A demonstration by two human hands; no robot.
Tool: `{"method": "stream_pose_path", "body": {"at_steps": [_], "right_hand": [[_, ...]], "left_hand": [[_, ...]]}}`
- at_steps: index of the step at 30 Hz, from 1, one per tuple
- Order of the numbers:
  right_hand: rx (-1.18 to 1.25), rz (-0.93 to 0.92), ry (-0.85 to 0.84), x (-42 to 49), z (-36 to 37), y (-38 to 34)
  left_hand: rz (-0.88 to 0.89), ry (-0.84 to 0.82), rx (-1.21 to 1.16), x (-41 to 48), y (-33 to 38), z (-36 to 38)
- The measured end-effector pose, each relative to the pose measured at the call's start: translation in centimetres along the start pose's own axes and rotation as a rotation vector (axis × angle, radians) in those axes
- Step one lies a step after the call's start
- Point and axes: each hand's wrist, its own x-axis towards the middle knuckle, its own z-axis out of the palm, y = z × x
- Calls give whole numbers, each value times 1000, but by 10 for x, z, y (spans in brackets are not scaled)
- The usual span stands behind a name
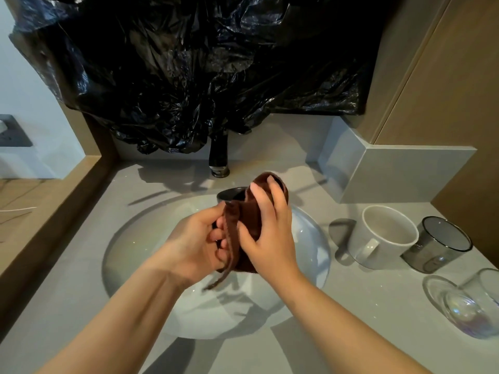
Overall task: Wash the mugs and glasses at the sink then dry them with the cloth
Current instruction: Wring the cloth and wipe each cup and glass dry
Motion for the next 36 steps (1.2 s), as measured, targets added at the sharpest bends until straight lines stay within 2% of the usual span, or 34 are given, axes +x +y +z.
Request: {"method": "stream_pose_path", "body": {"at_steps": [2,3,5,6,7,8,10,11,12,13,14,15,16,18,20,21,22,23,25,26,27,29,31,33,36], "right_hand": [[106,47,2,4,-3,-1],[238,157,54,10,-3,2],[704,595,146,29,-6,9],[889,812,70,34,-6,11],[1038,923,-37,34,-8,7],[1162,960,-94,32,-9,2],[1341,936,-94,27,-4,-11],[1157,813,-67,18,0,-16],[776,574,-68,10,2,-17],[522,397,-96,2,8,-18],[286,308,-14,-2,10,-18],[251,285,51,2,8,-16],[311,323,102,9,6,-9],[625,572,161,24,-1,-3],[991,848,106,34,-5,3],[1089,930,72,34,-6,2],[1069,908,38,31,-7,-4],[970,790,47,25,-7,-14],[484,348,22,12,0,-17],[279,241,44,8,1,-13],[212,209,78,7,1,-12],[359,299,148,14,-3,-11],[717,605,158,29,-10,-7],[1036,799,-55,36,-22,-4],[1208,862,-302,37,-32,-4]], "left_hand": [[2,-4,6,-2,-3,0],[-2,-7,13,-3,-4,1],[-7,-24,32,-5,-1,1],[-4,-38,43,-5,3,2],[3,-52,44,-5,7,1],[11,-61,33,-5,11,1],[21,-54,-11,-3,17,1],[29,-51,-16,-3,18,2],[34,-57,-13,-2,18,4],[33,-62,-3,-2,16,5],[33,-66,19,-1,14,6],[45,-75,50,-2,12,8],[60,-88,72,-3,10,8],[48,-92,76,-5,10,6],[45,-93,98,-6,14,3],[48,-95,96,-6,16,2],[44,-94,69,-5,17,1],[39,-89,29,-4,19,1],[61,-80,12,-2,18,3],[77,-78,36,-2,16,5],[84,-82,59,-2,14,7],[80,-121,77,-3,13,6],[68,-154,87,-6,17,2],[42,-181,96,-7,22,-3],[1,-192,66,-7,25,-5]]}}
